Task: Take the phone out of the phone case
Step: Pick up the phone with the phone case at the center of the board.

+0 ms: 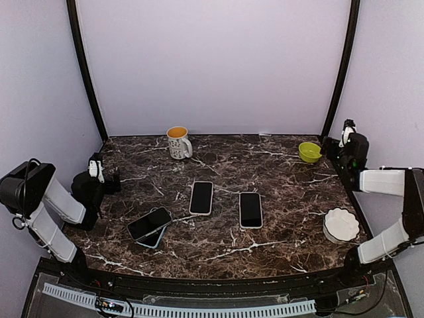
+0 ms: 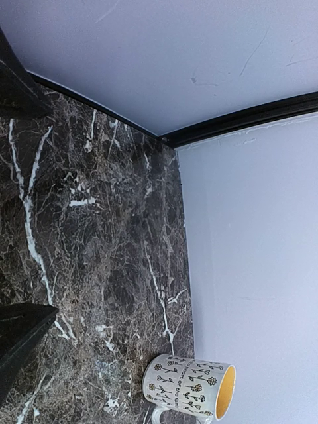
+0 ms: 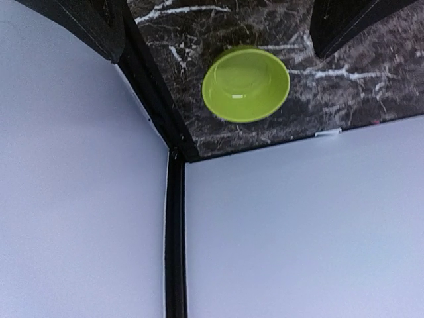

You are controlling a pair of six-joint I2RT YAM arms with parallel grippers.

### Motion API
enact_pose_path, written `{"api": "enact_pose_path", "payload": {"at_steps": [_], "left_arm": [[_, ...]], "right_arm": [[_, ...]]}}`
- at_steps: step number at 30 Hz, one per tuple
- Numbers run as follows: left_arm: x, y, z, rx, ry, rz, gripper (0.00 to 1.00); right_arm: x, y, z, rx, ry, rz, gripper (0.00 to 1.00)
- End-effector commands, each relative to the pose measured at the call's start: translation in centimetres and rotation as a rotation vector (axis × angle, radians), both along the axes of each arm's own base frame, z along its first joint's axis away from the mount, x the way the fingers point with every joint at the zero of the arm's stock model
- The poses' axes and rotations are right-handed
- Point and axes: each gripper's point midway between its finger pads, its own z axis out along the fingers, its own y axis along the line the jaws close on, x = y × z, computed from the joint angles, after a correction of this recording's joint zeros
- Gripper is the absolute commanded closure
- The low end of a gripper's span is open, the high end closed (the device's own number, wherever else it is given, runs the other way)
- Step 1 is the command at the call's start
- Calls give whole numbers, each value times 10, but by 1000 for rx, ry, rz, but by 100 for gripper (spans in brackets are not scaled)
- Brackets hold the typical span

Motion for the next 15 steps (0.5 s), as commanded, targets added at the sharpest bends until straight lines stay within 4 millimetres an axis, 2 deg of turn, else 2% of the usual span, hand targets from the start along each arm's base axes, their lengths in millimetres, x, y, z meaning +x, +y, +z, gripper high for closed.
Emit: {"api": "enact_pose_path", "payload": {"at_steps": [1,3,4,5,7,8,9,10,11,12,15], "left_arm": [[3,2,9,-9,-26,-1,1],[2,3,10,-10,-28,6,6],[2,3,10,-9,-30,9,12],[2,6,11,-10,-33,26,13],[3,11,15,-17,-25,57,11],[5,13,25,-20,-43,66,8],[4,15,19,-22,-2,85,7],[5,17,30,-28,-22,95,5],[3,21,25,-32,9,120,4],[0,23,29,-49,9,135,2],[-6,29,36,-77,14,178,1]], "right_arm": [[-17,-2,-4,111,194,-114,1],[-22,7,4,170,218,-98,1],[-26,10,8,197,222,-112,1],[-33,16,3,245,247,-121,2],[-41,38,4,307,268,-73,1],[-46,48,3,320,286,-65,1],[-51,58,3,320,302,-56,2],[-57,68,3,317,315,-58,2],[-62,74,2,313,324,-72,1],[-66,84,1,314,334,-61,1],[-78,110,-12,332,398,-30,1]]}}
